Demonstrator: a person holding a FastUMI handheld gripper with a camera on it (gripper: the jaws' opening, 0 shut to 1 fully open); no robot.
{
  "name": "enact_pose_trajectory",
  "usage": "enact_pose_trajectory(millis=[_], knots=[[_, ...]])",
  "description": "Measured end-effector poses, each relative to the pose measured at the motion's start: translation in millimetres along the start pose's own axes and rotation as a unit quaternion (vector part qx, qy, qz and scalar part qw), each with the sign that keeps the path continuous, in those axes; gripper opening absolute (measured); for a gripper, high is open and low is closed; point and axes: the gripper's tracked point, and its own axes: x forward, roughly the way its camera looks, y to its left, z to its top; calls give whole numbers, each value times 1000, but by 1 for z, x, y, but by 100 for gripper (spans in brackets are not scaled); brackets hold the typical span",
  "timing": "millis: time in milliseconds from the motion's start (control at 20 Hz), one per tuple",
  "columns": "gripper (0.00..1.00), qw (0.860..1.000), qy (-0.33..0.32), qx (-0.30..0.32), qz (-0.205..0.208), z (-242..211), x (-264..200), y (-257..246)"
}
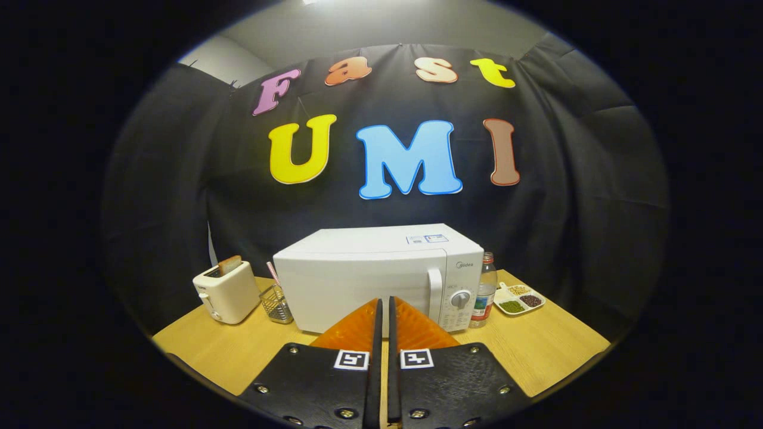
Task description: Open the microwave, put the food inside, and close the microwave door.
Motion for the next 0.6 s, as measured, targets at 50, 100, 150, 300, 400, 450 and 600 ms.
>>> enact_pose_trajectory(millis=[50,100,150,300,400,450,600], knots=[[5,1000,-10,-3,2,12,-13,1],[5,1000,-21,-7,2,23,-25,2],[5,999,-37,-14,3,37,-38,2],[5,997,-68,-28,7,69,-72,9],[5,997,-76,-25,22,88,-95,17],[5,996,-76,-21,28,96,-105,21],[5,995,-84,-17,43,120,-131,28]])
